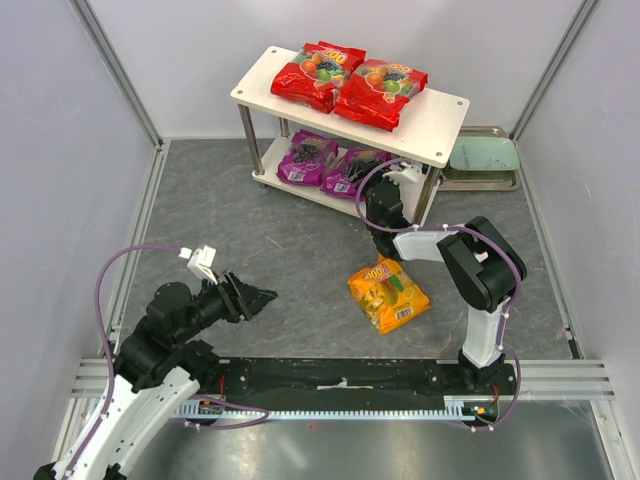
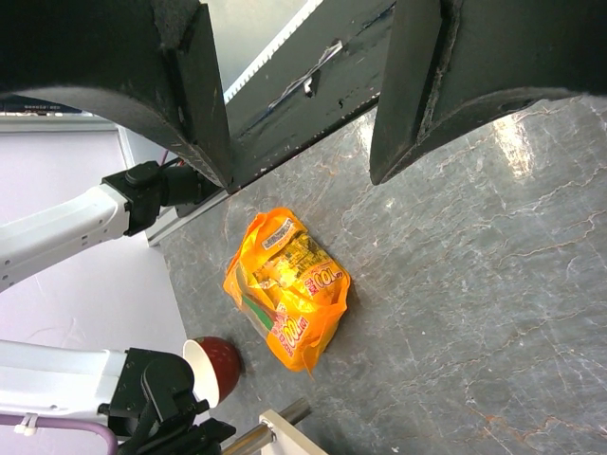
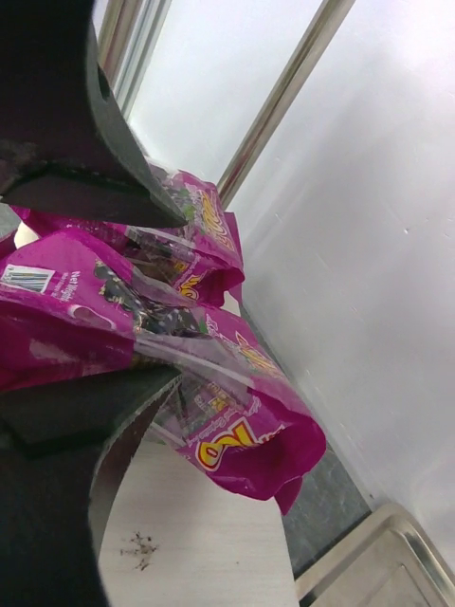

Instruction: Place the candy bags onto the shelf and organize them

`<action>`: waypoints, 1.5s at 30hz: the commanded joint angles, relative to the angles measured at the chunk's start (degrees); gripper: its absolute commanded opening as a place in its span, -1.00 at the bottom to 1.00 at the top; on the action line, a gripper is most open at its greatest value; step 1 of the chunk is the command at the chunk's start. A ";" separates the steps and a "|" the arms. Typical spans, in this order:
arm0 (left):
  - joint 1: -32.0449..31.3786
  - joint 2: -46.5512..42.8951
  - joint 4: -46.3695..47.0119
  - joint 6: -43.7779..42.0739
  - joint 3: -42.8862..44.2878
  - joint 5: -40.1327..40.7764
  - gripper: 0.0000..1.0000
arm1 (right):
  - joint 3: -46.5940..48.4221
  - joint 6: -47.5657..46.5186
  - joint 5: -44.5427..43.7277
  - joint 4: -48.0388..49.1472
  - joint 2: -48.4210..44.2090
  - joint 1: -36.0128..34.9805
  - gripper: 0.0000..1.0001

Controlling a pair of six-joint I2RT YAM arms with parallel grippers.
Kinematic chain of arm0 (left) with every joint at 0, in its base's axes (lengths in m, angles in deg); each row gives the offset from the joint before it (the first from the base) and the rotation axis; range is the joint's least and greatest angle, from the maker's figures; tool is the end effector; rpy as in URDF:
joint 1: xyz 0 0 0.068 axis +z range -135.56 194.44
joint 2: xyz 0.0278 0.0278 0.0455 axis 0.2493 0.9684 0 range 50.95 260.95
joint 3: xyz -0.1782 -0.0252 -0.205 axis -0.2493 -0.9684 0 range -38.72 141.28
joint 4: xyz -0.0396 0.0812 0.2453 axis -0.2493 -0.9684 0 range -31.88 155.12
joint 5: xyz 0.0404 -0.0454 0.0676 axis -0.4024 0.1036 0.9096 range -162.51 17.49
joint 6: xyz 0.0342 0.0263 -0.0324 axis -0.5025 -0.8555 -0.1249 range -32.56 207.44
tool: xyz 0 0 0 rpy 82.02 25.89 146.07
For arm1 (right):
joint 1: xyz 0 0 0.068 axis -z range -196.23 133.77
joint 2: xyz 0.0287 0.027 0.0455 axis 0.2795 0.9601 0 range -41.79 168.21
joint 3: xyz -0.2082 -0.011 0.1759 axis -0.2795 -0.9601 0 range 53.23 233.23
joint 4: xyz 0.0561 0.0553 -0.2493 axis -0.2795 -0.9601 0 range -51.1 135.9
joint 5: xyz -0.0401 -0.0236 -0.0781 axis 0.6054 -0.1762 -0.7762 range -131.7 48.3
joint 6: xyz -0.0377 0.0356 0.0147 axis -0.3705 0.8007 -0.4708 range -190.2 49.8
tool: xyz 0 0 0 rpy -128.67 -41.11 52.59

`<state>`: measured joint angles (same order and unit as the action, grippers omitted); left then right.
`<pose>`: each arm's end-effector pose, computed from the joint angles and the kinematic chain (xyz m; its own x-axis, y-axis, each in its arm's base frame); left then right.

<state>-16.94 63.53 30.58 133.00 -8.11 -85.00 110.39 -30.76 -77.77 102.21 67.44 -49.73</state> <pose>0.0651 -0.0488 0.2730 -0.6592 -0.4146 -0.6273 0.3066 0.6136 -0.7277 0.3512 0.2075 0.2141 0.0755 0.6656 -0.7424 -0.0056 0.7448 0.6672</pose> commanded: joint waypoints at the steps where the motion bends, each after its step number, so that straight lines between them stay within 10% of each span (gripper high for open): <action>1: -0.18 -0.36 1.32 0.49 1.21 -1.48 0.33 | 2.16 0.11 -0.31 2.31 -2.53 0.01 0.35; 36: -0.26 -2.82 -1.14 1.20 1.03 -0.87 0.33 | 1.10 7.40 -4.44 -15.79 0.01 0.10 0.42; 45: -0.18 -3.17 -1.23 1.20 1.03 -1.04 0.33 | 0.06 7.15 -1.11 -15.19 -0.15 0.01 -0.32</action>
<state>-16.94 60.90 29.20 133.02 -8.09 -85.05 110.07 -23.04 -80.55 85.56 67.81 -49.75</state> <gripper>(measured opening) 0.665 0.406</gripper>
